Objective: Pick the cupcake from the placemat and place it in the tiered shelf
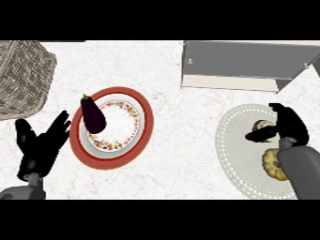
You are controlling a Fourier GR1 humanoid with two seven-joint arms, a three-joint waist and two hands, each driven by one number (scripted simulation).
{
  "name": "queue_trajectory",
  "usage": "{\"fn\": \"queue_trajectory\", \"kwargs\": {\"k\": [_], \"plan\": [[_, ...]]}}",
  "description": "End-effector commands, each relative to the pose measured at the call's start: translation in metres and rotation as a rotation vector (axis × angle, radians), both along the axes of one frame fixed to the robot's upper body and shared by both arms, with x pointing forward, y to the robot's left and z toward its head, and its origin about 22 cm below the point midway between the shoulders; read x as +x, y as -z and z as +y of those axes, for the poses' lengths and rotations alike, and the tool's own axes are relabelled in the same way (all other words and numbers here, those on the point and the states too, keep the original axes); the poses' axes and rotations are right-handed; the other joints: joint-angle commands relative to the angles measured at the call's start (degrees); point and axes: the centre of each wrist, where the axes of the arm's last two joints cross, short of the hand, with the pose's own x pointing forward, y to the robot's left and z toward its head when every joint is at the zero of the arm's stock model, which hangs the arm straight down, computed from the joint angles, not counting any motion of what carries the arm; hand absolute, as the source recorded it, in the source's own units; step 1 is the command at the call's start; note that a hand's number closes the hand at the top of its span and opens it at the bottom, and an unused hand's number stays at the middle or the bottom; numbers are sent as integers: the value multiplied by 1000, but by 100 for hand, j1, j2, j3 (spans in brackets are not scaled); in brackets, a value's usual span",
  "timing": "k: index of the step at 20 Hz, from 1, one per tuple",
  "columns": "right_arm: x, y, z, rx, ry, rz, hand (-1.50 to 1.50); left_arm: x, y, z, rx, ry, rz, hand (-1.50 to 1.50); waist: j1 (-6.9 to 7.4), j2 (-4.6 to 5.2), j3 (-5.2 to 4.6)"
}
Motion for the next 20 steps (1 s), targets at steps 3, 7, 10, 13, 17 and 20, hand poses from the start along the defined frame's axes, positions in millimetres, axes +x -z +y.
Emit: {"fn": "queue_trajectory", "kwargs": {"k": [3, 7, 10, 13, 17, 20], "plan": [[4, 6, 16, 15, -197, 80, 150, 1, 21, -15, -18, 0, 23, 0, -22, 26, -6], [6, 29, 18, 33, -184, 15, 150, -16, 23, -9, -7, 11, 23, 0, 19, 30, -4], [5, 10, 28, 30, -213, -67, 150, 4, -1, 0, -9, -11, 32, 0, -18, 20, -5], [1, -5, 84, 78, -419, -118, 150, -3, 9, 4, -17, -12, 17, 0, -5, 13, -10], [-7, -12, 169, 106, -822, -84, 150, 7, 4, -8, -5, 12, 18, 0, 123, 32, -10], [-12, -52, 199, 118, -850, -230, 150, 4, 7, -14, -3, -17, 31, 0, -25, -4, -8]]}}
